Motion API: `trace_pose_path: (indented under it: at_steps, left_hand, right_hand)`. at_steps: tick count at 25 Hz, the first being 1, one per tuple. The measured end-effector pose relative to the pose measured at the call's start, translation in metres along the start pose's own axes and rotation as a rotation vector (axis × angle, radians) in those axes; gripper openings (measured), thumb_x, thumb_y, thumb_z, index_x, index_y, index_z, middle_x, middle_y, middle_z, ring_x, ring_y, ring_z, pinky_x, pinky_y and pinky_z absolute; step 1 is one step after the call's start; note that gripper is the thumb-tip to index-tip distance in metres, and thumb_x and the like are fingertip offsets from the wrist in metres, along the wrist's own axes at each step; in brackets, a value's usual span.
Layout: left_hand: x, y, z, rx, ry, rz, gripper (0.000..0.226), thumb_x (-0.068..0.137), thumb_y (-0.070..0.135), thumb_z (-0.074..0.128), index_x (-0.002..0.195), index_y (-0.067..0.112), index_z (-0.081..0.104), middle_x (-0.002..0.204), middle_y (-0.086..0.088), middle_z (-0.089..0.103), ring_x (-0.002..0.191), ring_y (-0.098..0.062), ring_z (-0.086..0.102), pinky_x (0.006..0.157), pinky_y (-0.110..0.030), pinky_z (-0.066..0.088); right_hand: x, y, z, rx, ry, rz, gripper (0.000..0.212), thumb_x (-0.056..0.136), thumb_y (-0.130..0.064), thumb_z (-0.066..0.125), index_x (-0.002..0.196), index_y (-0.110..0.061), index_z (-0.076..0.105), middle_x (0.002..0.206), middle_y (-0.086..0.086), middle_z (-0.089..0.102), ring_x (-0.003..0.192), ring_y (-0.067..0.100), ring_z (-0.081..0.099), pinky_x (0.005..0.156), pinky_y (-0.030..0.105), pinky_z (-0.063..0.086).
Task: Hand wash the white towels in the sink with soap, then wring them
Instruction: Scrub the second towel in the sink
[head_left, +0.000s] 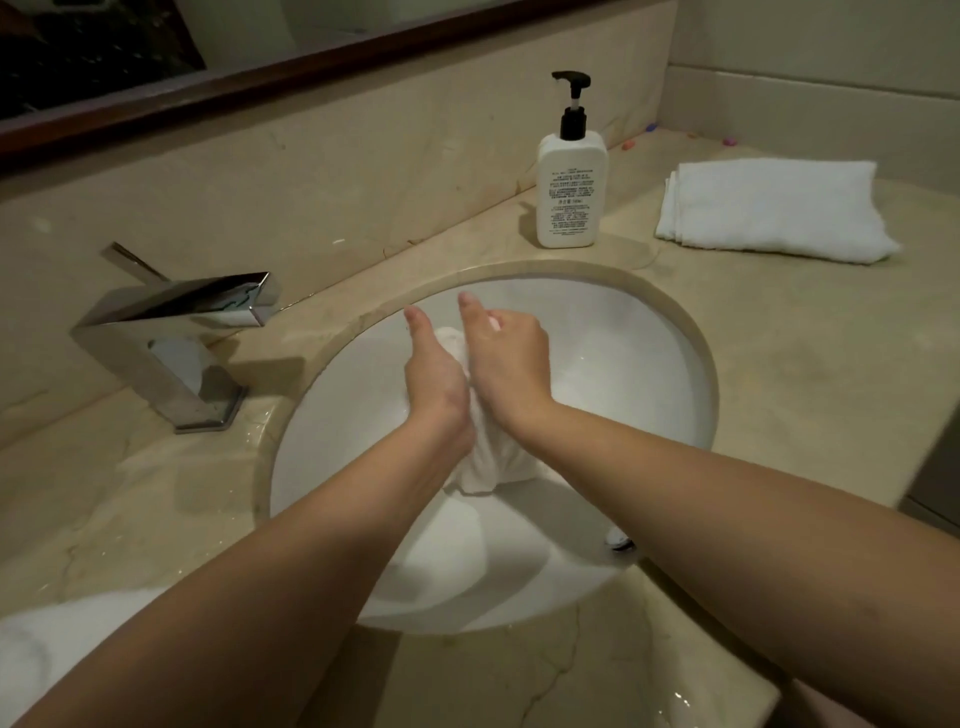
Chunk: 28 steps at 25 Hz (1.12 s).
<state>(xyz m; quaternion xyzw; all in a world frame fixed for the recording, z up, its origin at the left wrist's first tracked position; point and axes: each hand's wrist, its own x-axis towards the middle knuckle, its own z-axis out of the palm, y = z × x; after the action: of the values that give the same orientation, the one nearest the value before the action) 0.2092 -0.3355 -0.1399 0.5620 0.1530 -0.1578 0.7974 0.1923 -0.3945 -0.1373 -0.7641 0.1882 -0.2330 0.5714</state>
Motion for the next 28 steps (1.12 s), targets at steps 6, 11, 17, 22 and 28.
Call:
trace_pose_path:
  at_steps: [6, 11, 17, 22, 28]
  left_hand:
    - [-0.005, 0.002, 0.002, 0.002, 0.015, -0.040, 0.075, 0.095, 0.075, 0.036, 0.079, 0.011, 0.072, 0.069, -0.007, 0.074, 0.070, -0.024, 0.072, 0.067, -0.029, 0.054]
    - [-0.006, 0.006, 0.001, 0.001, 0.038, -0.036, 0.070, 0.097, 0.072, 0.038, 0.074, 0.012, 0.068, 0.062, -0.006, 0.071, 0.065, -0.023, 0.070, 0.066, -0.031, 0.055]
    - [0.013, 0.025, -0.016, 0.187, -0.051, 0.014, 0.059, 0.100, 0.067, 0.037, 0.103, 0.016, 0.065, 0.094, -0.005, 0.073, 0.086, -0.019, 0.071, 0.083, -0.033, 0.056]
    - [0.035, 0.024, -0.043, 0.639, -0.164, -0.092, 0.016, 0.093, 0.012, 0.054, 0.078, 0.010, 0.048, 0.066, -0.006, 0.045, 0.046, -0.016, 0.044, 0.056, -0.028, 0.043]
    - [0.047, 0.015, -0.061, 0.893, -0.119, -0.023, 0.008, 0.094, 0.006, 0.070, 0.088, 0.003, 0.065, 0.089, -0.015, 0.068, 0.064, -0.020, 0.065, 0.058, -0.024, 0.058]
  right_hand:
    - [0.003, -0.001, -0.004, -0.002, -0.002, 0.020, 0.061, 0.101, -0.042, 0.054, 0.047, -0.019, 0.036, 0.044, -0.006, 0.040, 0.050, 0.017, 0.040, 0.057, 0.035, 0.033]
    - [-0.003, -0.006, -0.003, -0.023, -0.034, -0.002, 0.061, 0.102, -0.043, 0.052, 0.048, -0.018, 0.037, 0.046, -0.005, 0.042, 0.051, 0.019, 0.043, 0.057, 0.041, 0.037]
    - [0.029, 0.001, -0.014, 0.005, -0.032, 0.118, 0.060, 0.100, -0.050, 0.052, 0.054, -0.019, 0.028, 0.049, -0.003, 0.031, 0.048, 0.016, 0.031, 0.054, 0.035, 0.026]
    - [0.047, 0.015, -0.023, -0.021, -0.222, 0.336, 0.032, 0.096, -0.039, 0.054, 0.073, -0.017, 0.048, 0.070, 0.004, 0.044, 0.065, 0.019, 0.043, 0.063, 0.032, 0.033]
    - [0.041, 0.035, -0.036, -0.170, -0.436, 0.428, 0.007, 0.089, -0.013, 0.056, 0.087, -0.020, 0.057, 0.086, 0.009, 0.054, 0.073, 0.022, 0.048, 0.065, 0.032, 0.039]
